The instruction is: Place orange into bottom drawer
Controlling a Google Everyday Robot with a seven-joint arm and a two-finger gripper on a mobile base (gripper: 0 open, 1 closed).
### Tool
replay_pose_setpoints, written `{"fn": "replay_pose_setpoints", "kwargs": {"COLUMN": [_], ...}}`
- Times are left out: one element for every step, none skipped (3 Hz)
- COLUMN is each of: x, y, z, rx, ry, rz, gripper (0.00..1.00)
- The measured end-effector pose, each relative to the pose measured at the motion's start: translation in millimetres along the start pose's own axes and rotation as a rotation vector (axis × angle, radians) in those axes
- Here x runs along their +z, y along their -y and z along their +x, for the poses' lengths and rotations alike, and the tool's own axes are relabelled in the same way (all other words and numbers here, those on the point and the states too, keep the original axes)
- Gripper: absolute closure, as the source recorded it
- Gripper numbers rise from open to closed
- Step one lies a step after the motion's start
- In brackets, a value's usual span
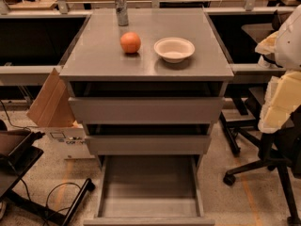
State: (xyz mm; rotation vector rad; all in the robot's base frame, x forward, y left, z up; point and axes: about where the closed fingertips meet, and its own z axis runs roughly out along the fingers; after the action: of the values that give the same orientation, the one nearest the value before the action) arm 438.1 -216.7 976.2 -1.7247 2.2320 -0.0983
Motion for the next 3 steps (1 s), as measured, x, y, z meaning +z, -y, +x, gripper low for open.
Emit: {"fn": "replay_pose_setpoints", "kwargs": {"x": [0, 8, 43], "y": [0, 13, 53], "z": [0, -8, -43], "rx": [0.000, 0.006, 0.018], "ry": [0.000, 0.041, 0.206], "rz": [0.000, 0.001, -0.001], "gripper": [0.00, 0.00, 0.00]}}
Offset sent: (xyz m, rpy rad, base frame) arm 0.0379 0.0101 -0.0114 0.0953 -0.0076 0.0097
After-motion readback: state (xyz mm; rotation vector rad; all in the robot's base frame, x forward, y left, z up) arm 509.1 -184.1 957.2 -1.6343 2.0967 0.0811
